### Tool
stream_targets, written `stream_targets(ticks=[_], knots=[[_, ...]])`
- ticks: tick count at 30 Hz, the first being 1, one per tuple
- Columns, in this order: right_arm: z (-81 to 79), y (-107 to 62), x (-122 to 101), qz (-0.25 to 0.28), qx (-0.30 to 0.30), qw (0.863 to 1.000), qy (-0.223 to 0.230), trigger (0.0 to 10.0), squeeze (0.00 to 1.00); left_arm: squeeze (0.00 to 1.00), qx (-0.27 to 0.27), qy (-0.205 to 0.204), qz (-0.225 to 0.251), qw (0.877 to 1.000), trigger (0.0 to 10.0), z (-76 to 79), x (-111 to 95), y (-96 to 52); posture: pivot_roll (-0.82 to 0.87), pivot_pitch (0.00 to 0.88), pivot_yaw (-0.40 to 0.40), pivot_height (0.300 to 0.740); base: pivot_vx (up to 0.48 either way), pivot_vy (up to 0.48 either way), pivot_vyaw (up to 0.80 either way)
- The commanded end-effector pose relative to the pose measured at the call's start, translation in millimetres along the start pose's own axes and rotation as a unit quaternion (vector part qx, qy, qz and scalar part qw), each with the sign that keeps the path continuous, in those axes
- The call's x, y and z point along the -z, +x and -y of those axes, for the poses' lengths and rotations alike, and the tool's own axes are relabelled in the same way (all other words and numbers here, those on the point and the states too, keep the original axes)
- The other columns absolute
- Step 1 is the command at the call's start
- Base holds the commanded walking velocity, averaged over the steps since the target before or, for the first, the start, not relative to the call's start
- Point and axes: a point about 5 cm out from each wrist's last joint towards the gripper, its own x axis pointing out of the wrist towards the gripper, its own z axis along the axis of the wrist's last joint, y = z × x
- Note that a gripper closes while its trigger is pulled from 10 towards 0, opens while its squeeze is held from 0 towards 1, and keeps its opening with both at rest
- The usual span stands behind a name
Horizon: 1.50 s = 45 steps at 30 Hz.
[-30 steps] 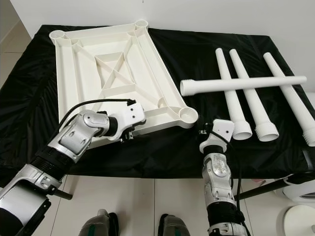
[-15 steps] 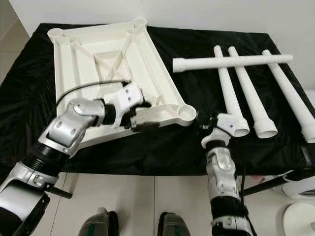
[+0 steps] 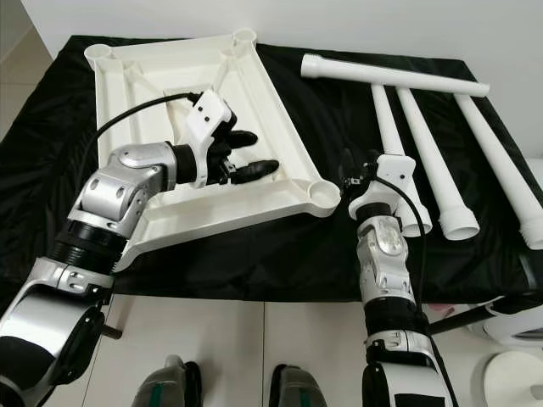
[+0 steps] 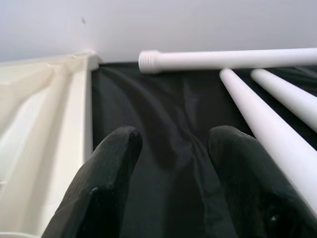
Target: Building children table
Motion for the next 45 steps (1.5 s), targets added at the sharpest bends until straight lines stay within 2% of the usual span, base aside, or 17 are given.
stream_targets(ticks=[1,5,10,12,17,18,22,24,27,29,33,38,43,45], knots=[[5.9,0.8,4.0,-0.02,0.013,1.0,-0.004,10.0,0.0,0.0,-0.015,-0.011,0.005,1.0,10.0,-2.4,-0.7,1.9,-0.01,0.124,-0.039,0.74,0.0,0.0,0.0],[8.0,2.4,10.4,-0.05,0.01,0.999,0.002,10.0,0.0,0.0,-0.053,-0.056,-0.012,0.997,10.0,-9.0,3.8,9.5,-0.01,0.146,-0.048,0.74,0.0,0.0,0.0],[15.4,4.0,15.7,-0.082,0.03,0.996,0.02,10.0,0.0,0.0,-0.07,-0.082,0.001,0.994,10.0,-12.0,0.5,15.6,-0.01,0.163,-0.058,0.74,0.0,0.0,0.0],[17.1,4.4,17.0,-0.091,0.03,0.995,0.019,10.0,0.0,0.0,-0.09,-0.104,0.014,0.99,10.0,-14.0,0.5,17.5,-0.01,0.169,-0.061,0.74,0.0,0.0,0.0],[14.9,3.2,15.2,-0.083,0.019,0.996,-0.014,10.0,0.0,0.0,-0.121,-0.14,0.018,0.983,10.0,-13.7,10.2,15.9,-0.01,0.155,-0.06,0.74,0.0,0.0,0.0],[12.9,2.8,13.9,-0.079,0.01,0.997,-0.019,10.0,0.0,0.0,-0.134,-0.156,0.032,0.978,10.0,-15.3,10.1,12.6,-0.01,0.147,-0.057,0.74,0.0,0.0,0.0],[10.3,2.8,12.3,-0.074,-0.001,0.997,-0.026,10.0,0.0,0.0,-0.151,-0.176,0.05,0.971,10.0,-17.9,9.7,8.7,-0.01,0.147,-0.057,0.74,0.0,0.0,0.0],[10.3,2.8,12.3,-0.074,-0.001,0.997,-0.026,10.0,0.0,0.0,-0.151,-0.176,0.05,0.971,10.0,-17.9,9.7,8.7,-0.01,0.147,-0.057,0.74,0.0,0.0,0.0],[15.9,5.4,-2.6,-0.05,0.031,0.998,-0.031,10.0,0.0,0.0,-0.212,-0.161,0.051,0.962,10.0,-25.2,15.2,-6.1,-0.01,0.119,-0.054,0.74,0.0,0.0,0.0],[15.9,5.4,-2.6,-0.05,0.031,0.998,-0.031,10.0,0.0,0.0,-0.212,-0.161,0.051,0.962,10.0,-25.2,15.2,-6.1,-0.01,0.119,-0.054,0.74,0.0,0.0,0.0],[30.1,5.2,-5.7,-0.057,0.084,0.994,-0.049,10.0,0.0,0.0,-0.228,-0.139,0.053,0.962,10.0,-24.7,14.6,-12.0,0.0,0.096,-0.045,0.74,0.0,0.0,0.0],[36.0,4.8,-8.0,-0.058,0.11,0.991,-0.053,10.0,0.0,0.0,-0.233,-0.133,0.052,0.962,10.0,-23.6,13.4,-14.5,0.0,0.086,-0.041,0.74,0.0,0.0,0.0],[47.1,1.1,-3.5,-0.087,0.166,0.981,-0.058,10.0,0.0,0.0,-0.234,-0.124,0.04,0.963,10.0,-20.1,16.3,-15.1,0.01,0.078,-0.043,0.74,0.0,0.0,0.0],[46.9,0.8,-3.2,-0.091,0.167,0.98,-0.061,10.0,0.0,0.0,-0.234,-0.123,0.042,0.963,10.0,-19.2,16.0,-15.2,0.01,0.077,-0.043,0.74,0.0,0.0,0.0]])
